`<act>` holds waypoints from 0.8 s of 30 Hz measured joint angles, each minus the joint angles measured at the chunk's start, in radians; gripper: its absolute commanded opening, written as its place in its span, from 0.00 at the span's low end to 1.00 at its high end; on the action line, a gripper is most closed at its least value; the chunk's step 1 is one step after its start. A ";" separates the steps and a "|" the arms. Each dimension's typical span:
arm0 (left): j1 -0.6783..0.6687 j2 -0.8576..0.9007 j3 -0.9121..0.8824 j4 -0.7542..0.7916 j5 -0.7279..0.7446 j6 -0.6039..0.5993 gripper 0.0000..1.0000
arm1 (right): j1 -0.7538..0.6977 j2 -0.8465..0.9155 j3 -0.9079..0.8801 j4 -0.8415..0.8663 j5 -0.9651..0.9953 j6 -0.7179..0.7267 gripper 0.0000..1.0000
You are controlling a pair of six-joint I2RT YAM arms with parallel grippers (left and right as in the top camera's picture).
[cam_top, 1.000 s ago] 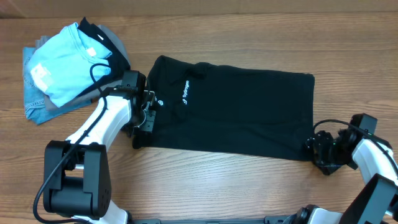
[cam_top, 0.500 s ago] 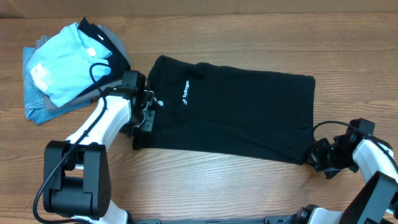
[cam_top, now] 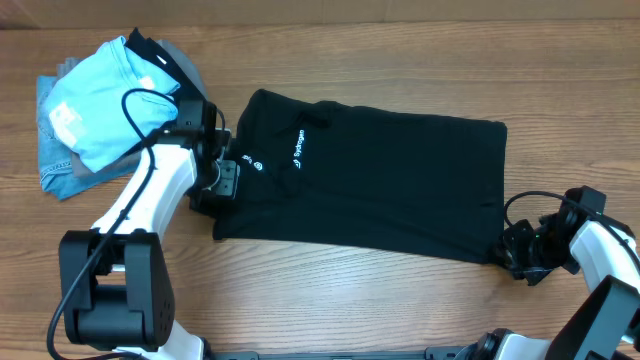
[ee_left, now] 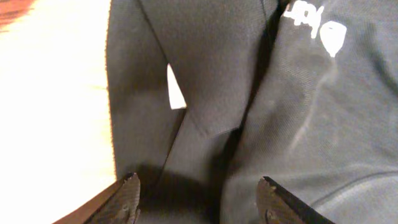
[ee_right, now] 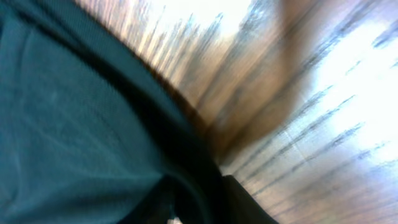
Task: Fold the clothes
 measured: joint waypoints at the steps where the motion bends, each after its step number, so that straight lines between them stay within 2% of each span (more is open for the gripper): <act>1: 0.000 0.000 0.027 -0.033 0.000 0.000 0.65 | -0.001 0.000 0.003 -0.006 0.003 -0.004 0.51; 3: 0.000 0.002 0.090 -0.100 0.000 0.000 0.68 | -0.003 0.000 0.016 -0.025 0.006 -0.002 0.52; 7: -0.001 0.007 0.257 -0.220 0.031 0.003 0.80 | -0.005 0.000 0.103 -0.085 0.008 -0.001 0.55; 10: -0.014 0.007 0.364 -0.225 0.083 0.024 0.91 | -0.005 -0.009 0.198 -0.131 0.008 -0.002 0.58; 13: -0.053 0.007 0.410 -0.179 0.116 0.045 0.96 | -0.005 -0.021 0.315 -0.179 0.006 -0.001 0.61; 17: -0.109 0.013 0.412 -0.089 0.141 0.058 0.97 | -0.002 -0.029 0.420 -0.145 -0.053 -0.035 0.63; 24: -0.147 0.151 0.417 0.096 0.200 0.061 0.91 | 0.034 -0.032 0.436 -0.032 -0.179 -0.060 0.64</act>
